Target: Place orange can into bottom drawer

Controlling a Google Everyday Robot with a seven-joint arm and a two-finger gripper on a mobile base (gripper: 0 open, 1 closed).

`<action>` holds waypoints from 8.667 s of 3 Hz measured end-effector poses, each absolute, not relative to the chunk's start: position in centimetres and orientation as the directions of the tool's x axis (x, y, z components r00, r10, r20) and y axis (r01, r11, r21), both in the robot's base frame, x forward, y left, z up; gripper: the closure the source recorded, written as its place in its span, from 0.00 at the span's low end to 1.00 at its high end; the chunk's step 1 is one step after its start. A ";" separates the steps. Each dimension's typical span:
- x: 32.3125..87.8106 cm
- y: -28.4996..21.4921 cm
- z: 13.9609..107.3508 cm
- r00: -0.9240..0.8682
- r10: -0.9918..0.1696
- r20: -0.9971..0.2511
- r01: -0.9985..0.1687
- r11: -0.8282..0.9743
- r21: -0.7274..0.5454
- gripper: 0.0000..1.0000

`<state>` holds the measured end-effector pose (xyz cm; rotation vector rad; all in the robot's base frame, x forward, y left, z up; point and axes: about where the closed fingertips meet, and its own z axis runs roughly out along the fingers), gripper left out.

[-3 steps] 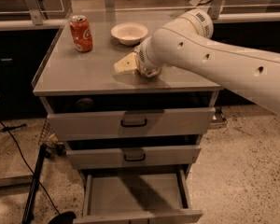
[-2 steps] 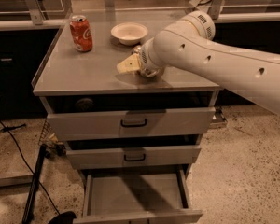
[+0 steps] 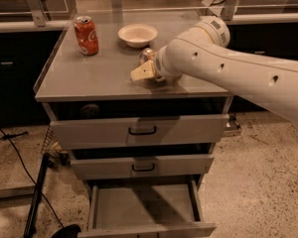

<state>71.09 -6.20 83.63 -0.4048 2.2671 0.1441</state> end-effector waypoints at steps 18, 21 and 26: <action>48.6 -12.8 72.4 -0.142 -0.448 -0.883 -0.973 0.228 0.041 1.00; 46.3 -10.9 65.4 -0.070 -0.440 -0.895 -0.986 0.166 -0.004 1.00; 49.0 -8.5 44.3 0.033 -0.500 -0.866 -0.989 0.107 -0.099 1.00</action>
Offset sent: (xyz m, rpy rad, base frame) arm -0.0052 -0.0124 0.0634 -0.0399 -0.0021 -0.0027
